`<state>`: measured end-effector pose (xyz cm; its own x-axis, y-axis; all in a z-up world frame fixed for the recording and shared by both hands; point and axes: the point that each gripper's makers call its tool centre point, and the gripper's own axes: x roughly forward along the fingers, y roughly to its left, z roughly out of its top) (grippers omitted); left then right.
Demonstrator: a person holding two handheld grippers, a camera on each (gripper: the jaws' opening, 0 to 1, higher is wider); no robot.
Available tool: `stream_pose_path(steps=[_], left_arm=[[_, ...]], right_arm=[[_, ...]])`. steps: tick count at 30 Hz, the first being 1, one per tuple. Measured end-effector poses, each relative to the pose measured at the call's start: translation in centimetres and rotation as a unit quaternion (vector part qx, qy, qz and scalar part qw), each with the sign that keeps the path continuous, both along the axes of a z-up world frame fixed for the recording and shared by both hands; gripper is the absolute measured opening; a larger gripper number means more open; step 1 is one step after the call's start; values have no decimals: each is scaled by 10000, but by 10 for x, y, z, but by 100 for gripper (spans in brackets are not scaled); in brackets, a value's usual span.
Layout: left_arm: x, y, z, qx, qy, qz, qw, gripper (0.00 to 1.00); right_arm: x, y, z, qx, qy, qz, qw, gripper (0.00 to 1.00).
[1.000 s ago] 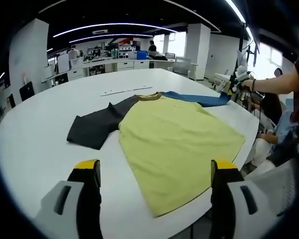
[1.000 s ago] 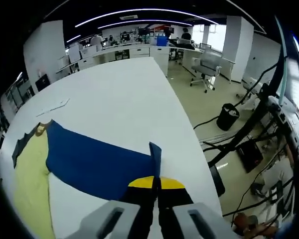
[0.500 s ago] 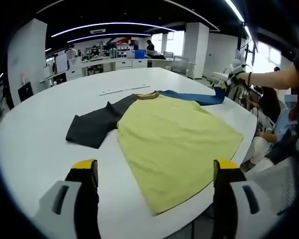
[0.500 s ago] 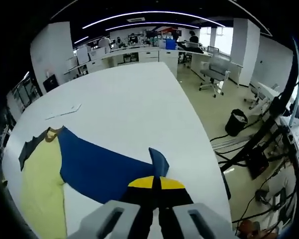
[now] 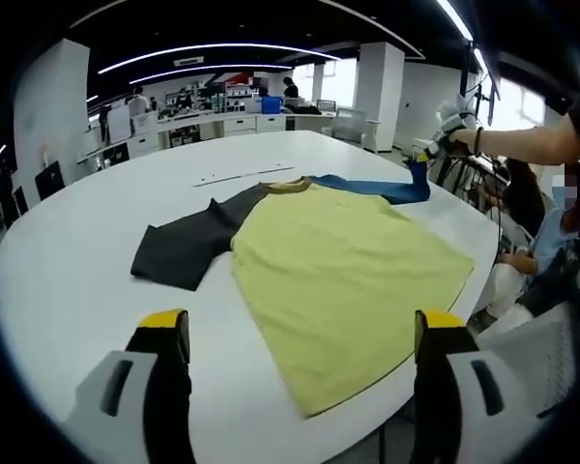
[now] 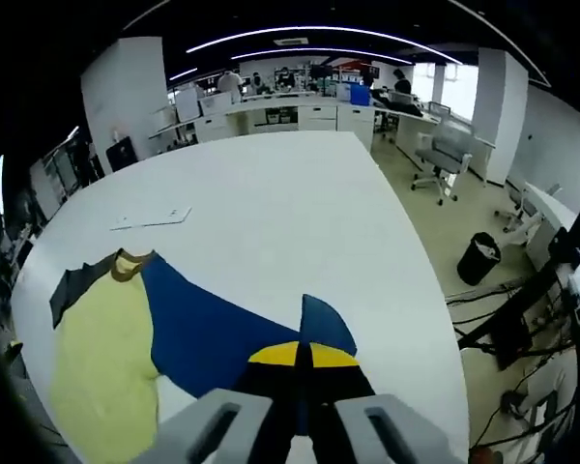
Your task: Fold the garment on the visible template until the final outline fits inside the template.
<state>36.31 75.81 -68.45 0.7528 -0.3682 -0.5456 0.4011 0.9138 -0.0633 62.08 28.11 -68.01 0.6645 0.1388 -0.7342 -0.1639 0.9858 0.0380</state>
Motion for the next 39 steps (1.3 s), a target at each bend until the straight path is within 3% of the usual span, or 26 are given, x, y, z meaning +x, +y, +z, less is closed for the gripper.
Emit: stream_pose_path(steps=[19,39], left_arm=[[-3,-10,0,-13,46,-134,9999,91],[-3,-13,-1,116,29,-221,9997,92]], right_arm=[[21,79,20,135,-125,602,9980,0],[28,166,25,153,-106,1282,9916,0]])
